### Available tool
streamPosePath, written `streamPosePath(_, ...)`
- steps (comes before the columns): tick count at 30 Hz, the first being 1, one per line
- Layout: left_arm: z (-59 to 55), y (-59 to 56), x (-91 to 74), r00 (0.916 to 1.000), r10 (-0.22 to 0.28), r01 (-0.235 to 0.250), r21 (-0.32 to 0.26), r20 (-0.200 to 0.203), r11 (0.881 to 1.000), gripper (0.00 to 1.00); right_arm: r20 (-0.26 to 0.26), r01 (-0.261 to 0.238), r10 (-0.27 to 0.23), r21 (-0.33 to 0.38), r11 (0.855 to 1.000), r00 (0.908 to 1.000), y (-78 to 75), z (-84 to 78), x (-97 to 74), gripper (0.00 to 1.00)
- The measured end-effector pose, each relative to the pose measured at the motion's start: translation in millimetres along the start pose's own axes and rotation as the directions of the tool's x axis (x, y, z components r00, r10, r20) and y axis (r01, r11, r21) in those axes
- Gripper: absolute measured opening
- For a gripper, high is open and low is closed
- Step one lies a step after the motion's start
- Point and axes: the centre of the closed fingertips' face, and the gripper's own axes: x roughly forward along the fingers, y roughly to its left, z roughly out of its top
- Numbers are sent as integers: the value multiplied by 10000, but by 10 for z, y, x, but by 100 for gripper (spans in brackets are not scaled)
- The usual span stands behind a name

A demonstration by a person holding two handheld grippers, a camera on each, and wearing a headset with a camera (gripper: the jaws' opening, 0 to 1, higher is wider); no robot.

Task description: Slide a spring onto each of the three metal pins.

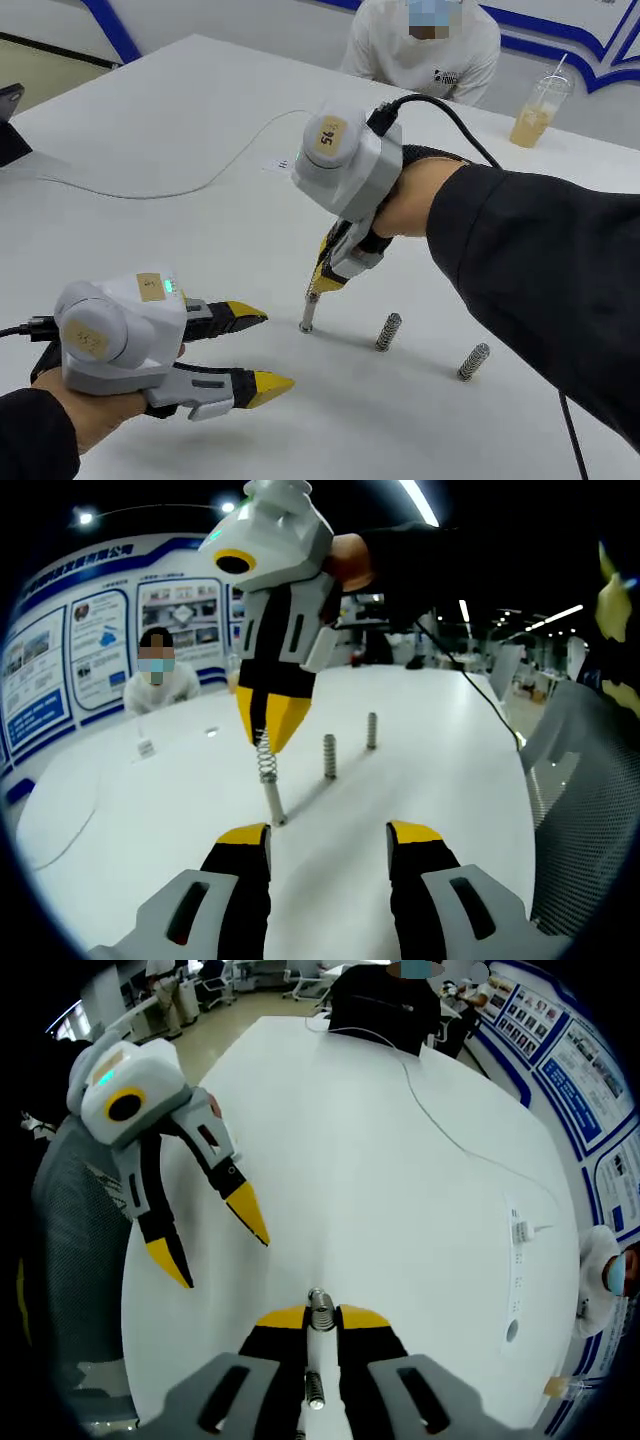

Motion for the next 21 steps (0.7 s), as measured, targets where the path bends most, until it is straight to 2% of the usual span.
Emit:
streamPosePath(9,-27,22,1,10000,-67,67,-7,-23,10000,47,-278,-81,85,149,9999,9996,1,-53,159,12)
streamPosePath(21,-59,38,25,10000,-86,86,-108,-24,9999,47,-365,-201,217,427,9989,9991,-16,-128,365,12)
